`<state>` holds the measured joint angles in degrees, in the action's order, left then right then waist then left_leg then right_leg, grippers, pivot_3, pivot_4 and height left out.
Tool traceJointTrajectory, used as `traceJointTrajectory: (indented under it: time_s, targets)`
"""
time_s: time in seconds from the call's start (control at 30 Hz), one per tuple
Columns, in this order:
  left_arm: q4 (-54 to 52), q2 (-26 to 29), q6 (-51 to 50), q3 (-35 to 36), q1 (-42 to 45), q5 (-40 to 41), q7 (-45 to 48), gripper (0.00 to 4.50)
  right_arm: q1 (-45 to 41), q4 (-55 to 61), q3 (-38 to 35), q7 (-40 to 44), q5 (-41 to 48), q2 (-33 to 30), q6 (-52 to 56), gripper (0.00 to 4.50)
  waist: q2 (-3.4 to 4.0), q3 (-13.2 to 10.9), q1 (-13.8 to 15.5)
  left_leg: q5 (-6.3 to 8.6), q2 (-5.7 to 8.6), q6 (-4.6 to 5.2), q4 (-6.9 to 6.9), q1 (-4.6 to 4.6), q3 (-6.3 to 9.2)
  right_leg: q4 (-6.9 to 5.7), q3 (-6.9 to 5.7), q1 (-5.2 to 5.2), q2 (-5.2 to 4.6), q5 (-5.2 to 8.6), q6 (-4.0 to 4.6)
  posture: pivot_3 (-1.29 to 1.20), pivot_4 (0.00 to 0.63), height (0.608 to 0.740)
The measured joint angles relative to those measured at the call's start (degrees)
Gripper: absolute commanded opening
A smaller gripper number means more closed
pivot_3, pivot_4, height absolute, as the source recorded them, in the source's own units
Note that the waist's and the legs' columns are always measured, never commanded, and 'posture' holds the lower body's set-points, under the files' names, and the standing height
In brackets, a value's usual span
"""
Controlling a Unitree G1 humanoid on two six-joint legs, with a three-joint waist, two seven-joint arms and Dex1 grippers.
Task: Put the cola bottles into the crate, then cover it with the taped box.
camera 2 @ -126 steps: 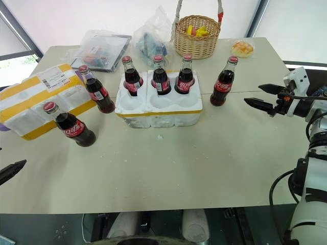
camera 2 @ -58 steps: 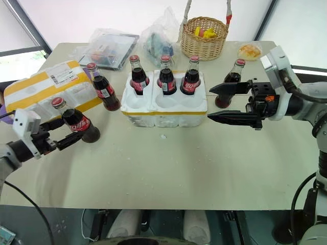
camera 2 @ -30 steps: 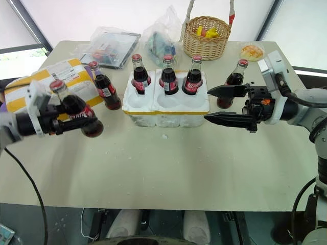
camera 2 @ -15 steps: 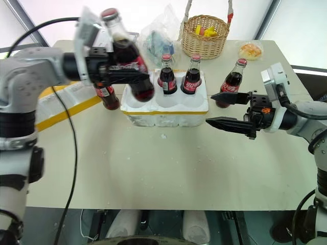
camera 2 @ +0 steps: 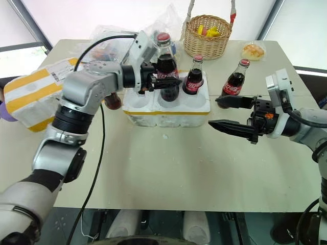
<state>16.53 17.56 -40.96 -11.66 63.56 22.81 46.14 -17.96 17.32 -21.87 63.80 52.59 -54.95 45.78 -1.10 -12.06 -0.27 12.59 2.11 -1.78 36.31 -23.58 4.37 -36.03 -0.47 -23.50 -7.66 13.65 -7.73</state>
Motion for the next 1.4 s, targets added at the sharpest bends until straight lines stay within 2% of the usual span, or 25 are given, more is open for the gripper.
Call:
traceJointTrajectory:
  time_s: [0.1, 0.2, 0.5, 0.77, 1.07, 1.1, 1.13, 1.17, 1.4]
  targets:
    - [1.48, -1.95, 0.24, -0.34, -0.16, -1.03, -0.03, 2.82, 0.02, 0.18, 0.03, -0.84, -0.02, 0.24, -0.22, 4.5, -0.01, -0.01, -0.12, 0.0, 0.0, 0.0, 0.0, -0.01, 0.0, 0.0, 0.0, -0.01, 0.0, 0.0, -0.01, 0.0, 0.15, 0.737]
    - [1.29, -1.65, 0.11, -0.4, -0.18, -1.18, 0.34, 2.82, 0.02, 0.18, 0.03, -1.4, -0.02, 0.24, -0.25, 4.5, -0.01, -0.01, -0.4, 0.0, -0.01, 0.0, -0.06, 0.0, 0.01, 0.0, 0.0, -0.03, 0.01, 0.0, -0.01, 0.0, 0.15, 0.737]
    - [-6.13, 4.79, -4.9, -0.49, -2.73, -1.01, 4.44, 2.82, 0.34, 0.19, 0.05, -2.13, -0.14, 0.33, -0.83, 4.5, -0.01, -0.01, -0.32, 0.0, -0.01, 0.0, -0.02, 0.0, 0.01, -0.02, 0.0, -0.02, 0.01, -0.01, -0.01, 0.0, 0.15, 0.737]
    - [-6.2, 3.41, -4.22, -1.22, -3.51, -2.46, 4.85, 2.82, -0.21, -0.02, 1.08, -2.81, -0.88, 0.41, -2.44, 4.5, 0.0, -0.01, -0.36, 0.0, -0.01, 0.0, -0.05, 0.0, 0.01, -0.02, 0.01, -0.04, 0.01, -0.01, -0.01, 0.0, 0.15, 0.737]
    - [-0.61, 2.16, 1.56, -5.52, -4.09, -7.96, 6.73, 2.82, -0.55, -1.18, 2.9, -3.21, -4.82, 0.41, -5.11, 4.5, 0.0, 0.0, -0.4, 0.0, 0.0, 0.0, -0.03, 0.03, 0.01, -0.02, 0.0, 0.01, 0.01, -0.01, -0.01, 0.0, 0.15, 0.737]
    - [0.59, 1.72, 2.28, -5.78, -4.09, -8.73, 6.88, 3.86, -0.55, -1.21, 3.14, -3.19, -5.15, 0.41, -5.23, 4.5, 0.0, 0.0, -0.41, 0.0, 0.0, 0.0, -0.03, 0.03, 0.01, -0.02, 0.0, 0.01, 0.01, -0.01, -0.01, 0.0, 0.15, 0.737]
    - [1.59, 1.4, 3.06, -6.08, -4.1, -9.38, 6.95, 4.3, -0.55, -1.21, 3.35, -3.19, -5.25, 0.44, -5.3, 4.5, 0.0, 0.0, -0.41, 0.0, 0.0, 0.0, -0.03, 0.04, 0.01, -0.02, 0.0, 0.01, 0.01, -0.01, -0.02, 0.0, 0.15, 0.737]
    - [2.05, 1.13, 4.17, -6.09, -4.07, -9.92, 7.03, 4.46, -0.56, -1.22, 3.51, -3.2, -5.38, 0.55, -5.34, 4.5, 0.0, 0.0, -0.36, 0.0, 0.0, 0.0, -0.02, 0.05, 0.01, -0.02, 0.01, 0.03, 0.01, -0.01, -0.01, 0.0, 0.15, 0.737]
    - [0.69, 0.82, 4.69, -5.29, -5.38, -11.01, 6.36, 4.46, -2.08, -1.46, 4.86, -3.25, -6.23, 1.79, -5.91, 4.5, 0.02, 0.01, -0.4, 0.0, -0.01, 0.0, 0.19, 0.11, 0.02, -0.06, 0.01, 0.15, 0.01, -0.05, -0.05, 0.0, 0.15, 0.737]
